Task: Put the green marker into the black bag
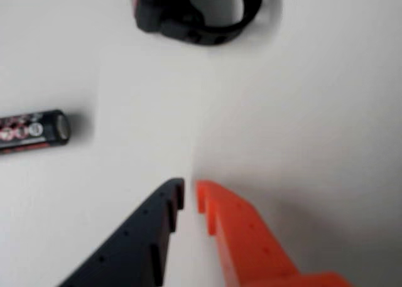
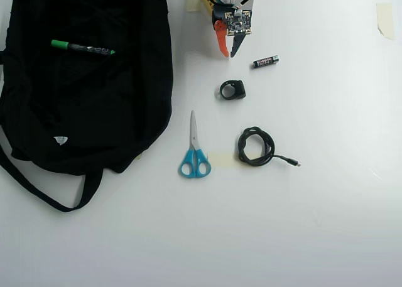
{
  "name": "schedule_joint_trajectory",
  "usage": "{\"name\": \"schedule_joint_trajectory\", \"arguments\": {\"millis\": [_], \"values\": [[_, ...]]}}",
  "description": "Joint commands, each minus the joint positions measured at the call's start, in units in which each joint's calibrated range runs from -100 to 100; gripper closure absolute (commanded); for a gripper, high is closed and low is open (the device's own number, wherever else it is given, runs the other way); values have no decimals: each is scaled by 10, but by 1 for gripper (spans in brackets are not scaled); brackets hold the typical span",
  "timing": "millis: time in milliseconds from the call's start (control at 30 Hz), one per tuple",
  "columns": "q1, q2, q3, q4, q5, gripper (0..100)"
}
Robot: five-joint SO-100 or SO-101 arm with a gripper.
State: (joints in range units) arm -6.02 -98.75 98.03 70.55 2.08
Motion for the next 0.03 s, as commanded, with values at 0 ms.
{"name": "schedule_joint_trajectory", "arguments": {"millis": [0], "values": [[-2, -7, 13, 19, 2, 98]]}}
